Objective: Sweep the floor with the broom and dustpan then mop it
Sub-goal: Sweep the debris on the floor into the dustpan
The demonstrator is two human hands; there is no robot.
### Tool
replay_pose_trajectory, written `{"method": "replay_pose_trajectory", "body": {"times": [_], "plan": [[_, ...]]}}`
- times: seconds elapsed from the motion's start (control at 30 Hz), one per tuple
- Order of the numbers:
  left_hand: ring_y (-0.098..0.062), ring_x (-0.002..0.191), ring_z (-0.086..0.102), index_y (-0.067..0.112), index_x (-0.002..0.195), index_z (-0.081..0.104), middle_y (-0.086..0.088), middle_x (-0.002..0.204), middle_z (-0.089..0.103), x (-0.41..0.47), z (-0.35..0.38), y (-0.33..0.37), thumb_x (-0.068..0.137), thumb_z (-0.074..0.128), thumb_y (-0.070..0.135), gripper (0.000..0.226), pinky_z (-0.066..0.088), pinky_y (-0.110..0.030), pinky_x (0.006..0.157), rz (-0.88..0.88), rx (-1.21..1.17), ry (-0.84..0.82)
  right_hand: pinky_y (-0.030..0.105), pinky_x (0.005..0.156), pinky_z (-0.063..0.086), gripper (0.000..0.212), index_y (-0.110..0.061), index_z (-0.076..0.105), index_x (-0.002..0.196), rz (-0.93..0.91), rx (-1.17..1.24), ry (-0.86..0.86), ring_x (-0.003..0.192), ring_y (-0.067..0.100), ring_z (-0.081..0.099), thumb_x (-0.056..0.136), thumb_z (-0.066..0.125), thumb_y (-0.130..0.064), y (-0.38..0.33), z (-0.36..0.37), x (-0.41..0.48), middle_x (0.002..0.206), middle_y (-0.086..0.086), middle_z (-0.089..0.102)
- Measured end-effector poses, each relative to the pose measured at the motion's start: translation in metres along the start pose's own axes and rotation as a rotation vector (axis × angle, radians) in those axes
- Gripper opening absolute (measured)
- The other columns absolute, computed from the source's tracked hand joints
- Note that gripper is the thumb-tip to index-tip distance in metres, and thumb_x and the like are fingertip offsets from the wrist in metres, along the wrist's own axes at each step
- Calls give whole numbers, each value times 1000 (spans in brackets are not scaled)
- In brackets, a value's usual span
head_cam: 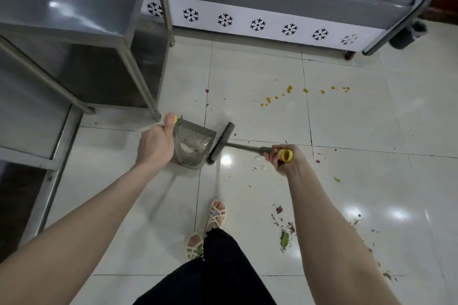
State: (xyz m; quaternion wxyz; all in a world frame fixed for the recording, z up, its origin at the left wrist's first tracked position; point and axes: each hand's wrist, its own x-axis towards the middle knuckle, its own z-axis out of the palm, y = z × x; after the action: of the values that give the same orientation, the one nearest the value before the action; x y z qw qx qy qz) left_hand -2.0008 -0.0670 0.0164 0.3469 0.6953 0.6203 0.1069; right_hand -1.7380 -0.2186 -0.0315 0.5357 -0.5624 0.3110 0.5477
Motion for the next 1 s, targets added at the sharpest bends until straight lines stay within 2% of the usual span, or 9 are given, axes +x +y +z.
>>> {"method": "replay_pose_trajectory", "body": {"times": [0.1,0.2,0.3,0.47,0.63,0.8,1.0], "plan": [[-31,80,45,7,59,47,-18,78,51,-4,-10,-11,97,16,57,70,32,-36,71,-15,15,12,12,29,38,4,1,50,87,11,69,-31,29,11,47,89,49,-2,21,7,5,83,25,54],[-31,76,46,0,64,50,-14,70,50,-8,-11,-21,97,15,58,75,31,-36,69,-25,19,30,12,30,38,8,0,50,82,22,109,-21,29,11,47,90,49,-2,32,8,7,82,25,55],[-30,73,45,4,58,45,-10,63,47,-13,-6,-26,98,17,56,72,30,-35,69,-10,3,34,12,29,38,6,0,51,85,30,96,16,27,13,47,90,50,-2,32,-4,5,82,25,55],[-31,78,45,11,58,44,-15,70,49,-27,8,-31,98,16,56,67,31,-35,72,20,0,5,12,28,37,9,1,52,86,-2,124,131,25,13,47,92,48,-4,35,-57,-8,70,24,58],[-34,84,50,3,71,54,-19,82,53,-38,18,-34,97,15,57,72,34,-36,72,27,20,-4,11,31,39,9,-2,48,84,-69,209,168,27,15,48,92,46,-3,36,-114,-24,77,17,50],[-39,90,54,1,74,56,-24,89,58,-55,20,-40,96,12,61,77,36,-38,73,-13,8,-11,8,34,38,8,-3,46,86,-108,197,145,27,12,46,93,42,-2,44,-125,-38,74,16,47],[-37,90,53,3,77,56,-20,89,55,-77,17,-41,94,10,63,78,37,-39,76,-21,-19,-20,8,32,39,10,0,50,86,-118,89,84,27,12,48,92,43,-3,44,-116,-65,76,15,45]]}}
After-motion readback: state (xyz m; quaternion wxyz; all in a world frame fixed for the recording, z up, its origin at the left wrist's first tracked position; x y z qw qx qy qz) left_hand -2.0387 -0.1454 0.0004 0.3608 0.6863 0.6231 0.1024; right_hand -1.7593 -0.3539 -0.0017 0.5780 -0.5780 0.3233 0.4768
